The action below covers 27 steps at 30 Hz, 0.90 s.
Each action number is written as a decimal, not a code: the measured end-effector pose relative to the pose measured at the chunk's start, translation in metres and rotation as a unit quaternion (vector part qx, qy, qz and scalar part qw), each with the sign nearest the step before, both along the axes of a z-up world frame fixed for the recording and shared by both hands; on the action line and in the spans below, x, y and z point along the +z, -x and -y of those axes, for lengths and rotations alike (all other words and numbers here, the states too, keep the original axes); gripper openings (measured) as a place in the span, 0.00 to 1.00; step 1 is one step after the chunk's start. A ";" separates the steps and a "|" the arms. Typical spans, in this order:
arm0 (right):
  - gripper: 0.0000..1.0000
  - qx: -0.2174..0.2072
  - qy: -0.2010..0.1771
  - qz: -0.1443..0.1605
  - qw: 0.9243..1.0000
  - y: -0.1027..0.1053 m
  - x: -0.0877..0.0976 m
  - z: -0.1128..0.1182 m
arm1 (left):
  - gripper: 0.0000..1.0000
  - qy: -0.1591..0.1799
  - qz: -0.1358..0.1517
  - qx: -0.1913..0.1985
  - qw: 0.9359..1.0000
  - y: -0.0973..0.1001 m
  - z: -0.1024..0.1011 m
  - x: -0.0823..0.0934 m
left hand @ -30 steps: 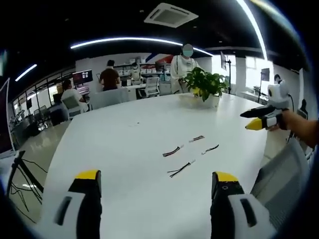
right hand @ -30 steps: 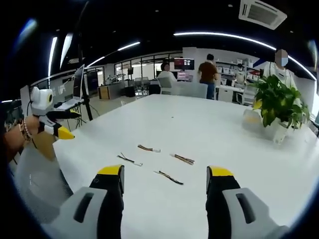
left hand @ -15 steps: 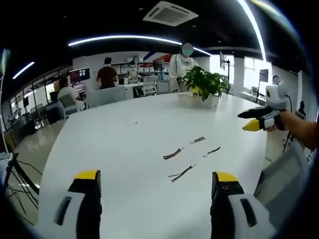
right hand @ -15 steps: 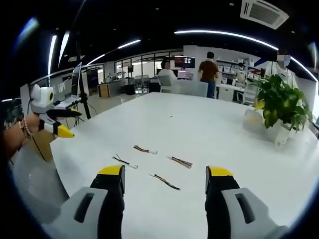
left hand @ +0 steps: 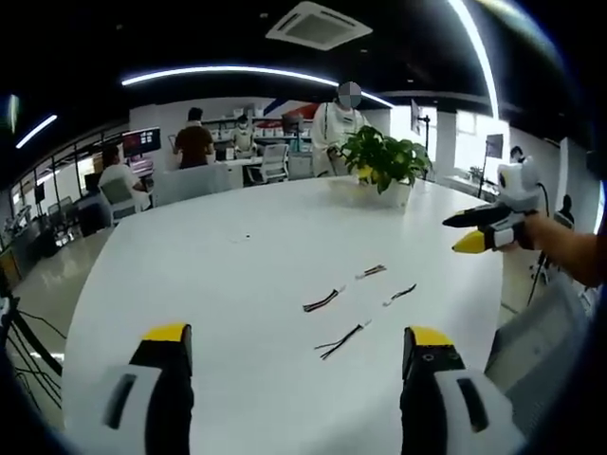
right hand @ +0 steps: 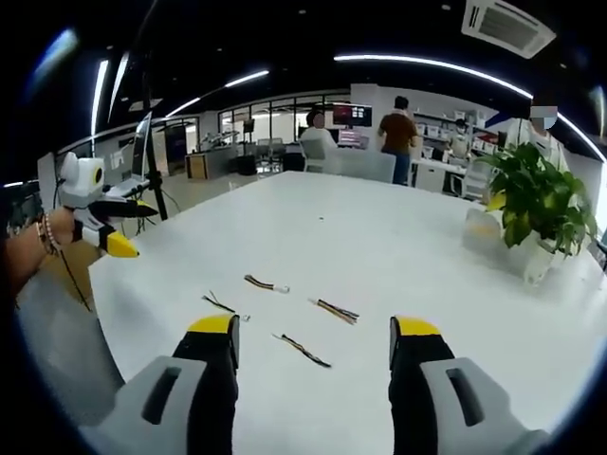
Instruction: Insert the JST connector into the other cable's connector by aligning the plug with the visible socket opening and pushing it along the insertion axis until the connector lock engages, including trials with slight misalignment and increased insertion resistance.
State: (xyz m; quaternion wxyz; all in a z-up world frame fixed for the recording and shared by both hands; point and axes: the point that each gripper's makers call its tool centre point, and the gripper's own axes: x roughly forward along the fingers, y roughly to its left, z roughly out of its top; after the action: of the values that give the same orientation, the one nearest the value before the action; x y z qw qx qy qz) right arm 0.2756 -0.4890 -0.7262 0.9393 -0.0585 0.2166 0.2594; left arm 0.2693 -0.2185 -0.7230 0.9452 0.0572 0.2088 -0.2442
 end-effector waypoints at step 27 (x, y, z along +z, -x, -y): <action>0.59 0.021 0.039 -0.020 0.999 -0.040 -0.028 0.002 | 0.89 -0.027 -0.022 -0.055 0.998 -0.041 0.012 -0.032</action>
State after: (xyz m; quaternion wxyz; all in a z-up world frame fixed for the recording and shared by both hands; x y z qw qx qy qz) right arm 0.3156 -0.4912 -0.7541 0.9261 -0.0946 0.2439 0.2718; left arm 0.3107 -0.2301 -0.7553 0.9236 0.0883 0.2329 -0.2913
